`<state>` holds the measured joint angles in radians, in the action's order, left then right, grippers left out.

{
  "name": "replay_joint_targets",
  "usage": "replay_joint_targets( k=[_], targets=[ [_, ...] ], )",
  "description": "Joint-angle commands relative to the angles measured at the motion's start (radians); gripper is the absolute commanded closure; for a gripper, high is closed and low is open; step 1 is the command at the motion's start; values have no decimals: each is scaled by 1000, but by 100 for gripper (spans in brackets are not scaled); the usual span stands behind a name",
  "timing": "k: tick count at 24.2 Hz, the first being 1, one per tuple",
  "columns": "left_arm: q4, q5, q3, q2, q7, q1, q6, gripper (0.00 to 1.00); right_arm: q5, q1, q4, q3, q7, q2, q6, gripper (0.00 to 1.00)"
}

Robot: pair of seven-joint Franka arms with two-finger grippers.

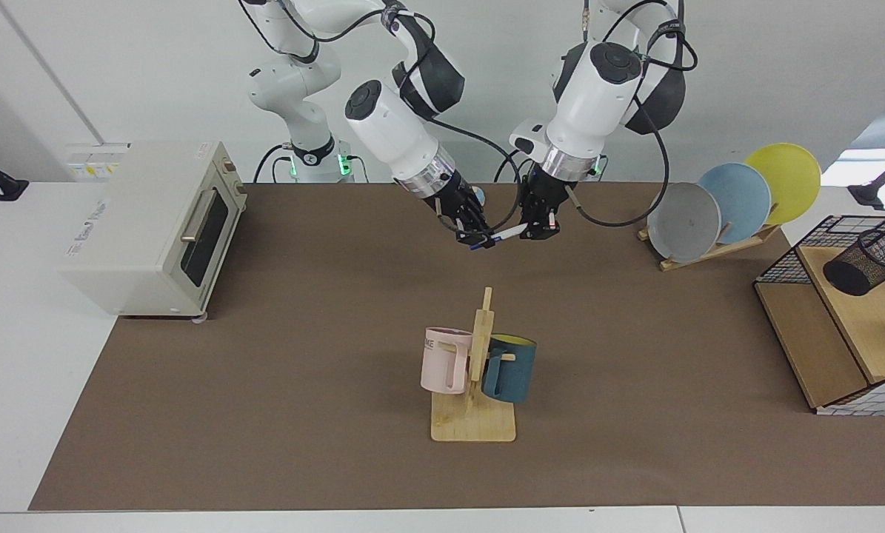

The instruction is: Put markers into pen holder

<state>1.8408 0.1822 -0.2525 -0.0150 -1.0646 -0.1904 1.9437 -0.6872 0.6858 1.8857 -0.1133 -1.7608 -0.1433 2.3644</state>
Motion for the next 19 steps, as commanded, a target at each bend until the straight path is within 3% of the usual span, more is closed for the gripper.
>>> replay_joint_targets(
  k=[1, 6, 12, 19],
  targets=[
    [8, 0, 6, 7, 11, -1, 11, 100, 26, -8, 3, 1, 33, 14, -22, 0],
    [8, 0, 6, 9, 12, -1, 6, 100, 118, -31, 9, -11, 144, 30, -88, 0],
    [12, -39, 32, 15, 159, 17, -110, 100, 319, -139, 13, -8, 384, 59, -253, 0],
    [9, -165, 162, 16, 153, 19, -178, 100, 501, -325, 20, -8, 719, 122, -410, 0]
  ],
)
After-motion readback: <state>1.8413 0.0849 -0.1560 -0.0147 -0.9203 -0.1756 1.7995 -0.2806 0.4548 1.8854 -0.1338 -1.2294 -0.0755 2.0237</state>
